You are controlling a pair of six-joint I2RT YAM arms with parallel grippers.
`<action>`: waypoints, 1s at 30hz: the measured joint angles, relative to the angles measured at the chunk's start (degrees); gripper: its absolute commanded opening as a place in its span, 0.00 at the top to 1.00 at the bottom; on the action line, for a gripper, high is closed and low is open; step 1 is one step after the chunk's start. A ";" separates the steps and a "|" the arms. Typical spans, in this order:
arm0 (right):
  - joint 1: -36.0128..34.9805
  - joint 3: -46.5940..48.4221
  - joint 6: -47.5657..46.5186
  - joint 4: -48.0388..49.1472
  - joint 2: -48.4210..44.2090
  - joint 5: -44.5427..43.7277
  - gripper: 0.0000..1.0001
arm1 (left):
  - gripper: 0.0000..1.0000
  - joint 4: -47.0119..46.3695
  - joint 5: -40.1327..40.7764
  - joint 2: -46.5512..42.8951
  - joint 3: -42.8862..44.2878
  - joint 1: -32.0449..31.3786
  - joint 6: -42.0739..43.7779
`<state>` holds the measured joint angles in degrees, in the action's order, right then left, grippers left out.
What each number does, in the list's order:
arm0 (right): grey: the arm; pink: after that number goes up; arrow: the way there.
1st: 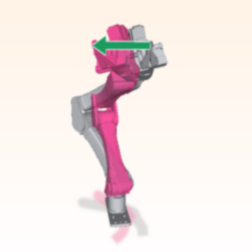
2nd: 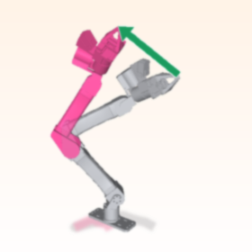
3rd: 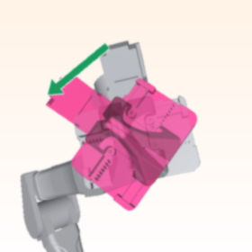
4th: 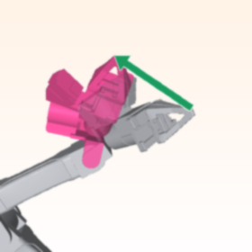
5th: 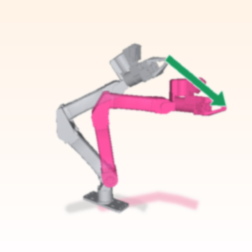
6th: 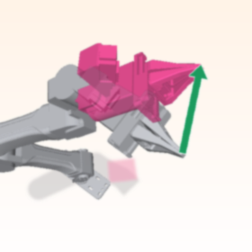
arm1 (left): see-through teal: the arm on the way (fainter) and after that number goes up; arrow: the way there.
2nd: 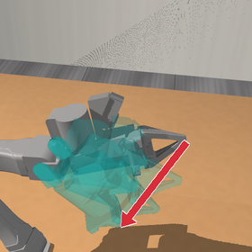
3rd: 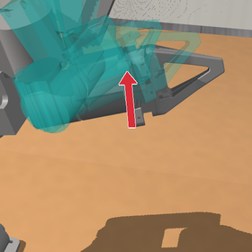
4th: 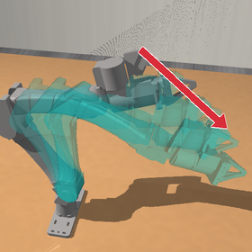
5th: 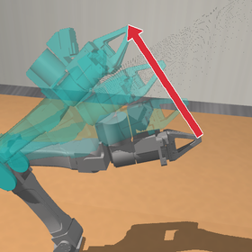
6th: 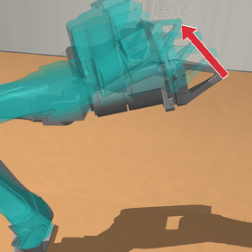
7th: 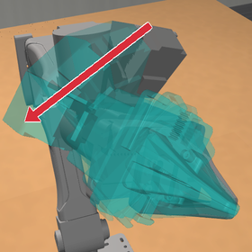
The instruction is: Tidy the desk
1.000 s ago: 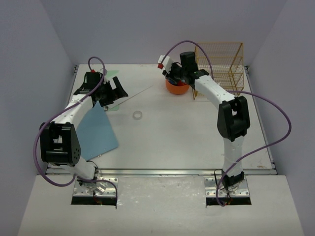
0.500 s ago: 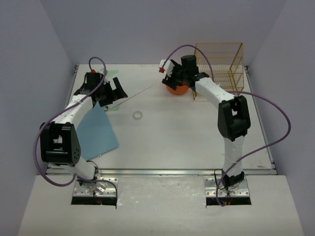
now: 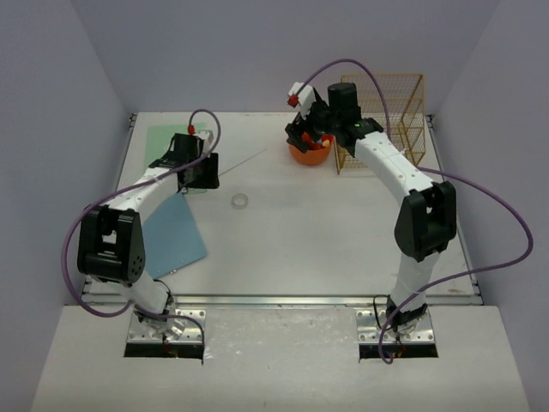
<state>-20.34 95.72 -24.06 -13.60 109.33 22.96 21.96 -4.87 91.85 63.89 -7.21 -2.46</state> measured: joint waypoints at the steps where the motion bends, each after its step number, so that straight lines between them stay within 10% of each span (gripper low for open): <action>1: 0.00 -0.49 1.96 -0.26 -1.91 0.37 0.07 | 0.63 0.03 1.28 0.82 -0.03 -1.92 1.38; 4: 0.00 -4.20 7.90 -1.28 -8.57 1.50 0.07 | 0.60 0.15 4.04 4.18 0.12 -6.85 4.38; 12: 1.31 -15.65 15.09 -4.80 -18.33 2.70 0.07 | 0.00 1.73 3.68 9.34 1.14 -10.12 13.32; 20: 9.01 -18.07 17.70 -8.11 -19.54 3.45 0.07 | 0.04 4.77 3.90 11.50 7.55 -14.30 22.07; 30: 16.08 -20.09 19.74 -7.93 -23.87 5.98 0.07 | 0.40 6.53 3.78 14.13 9.70 -17.51 28.64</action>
<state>-4.26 75.62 -4.32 -21.53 85.46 28.94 28.49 -1.09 105.98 73.59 -24.72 26.17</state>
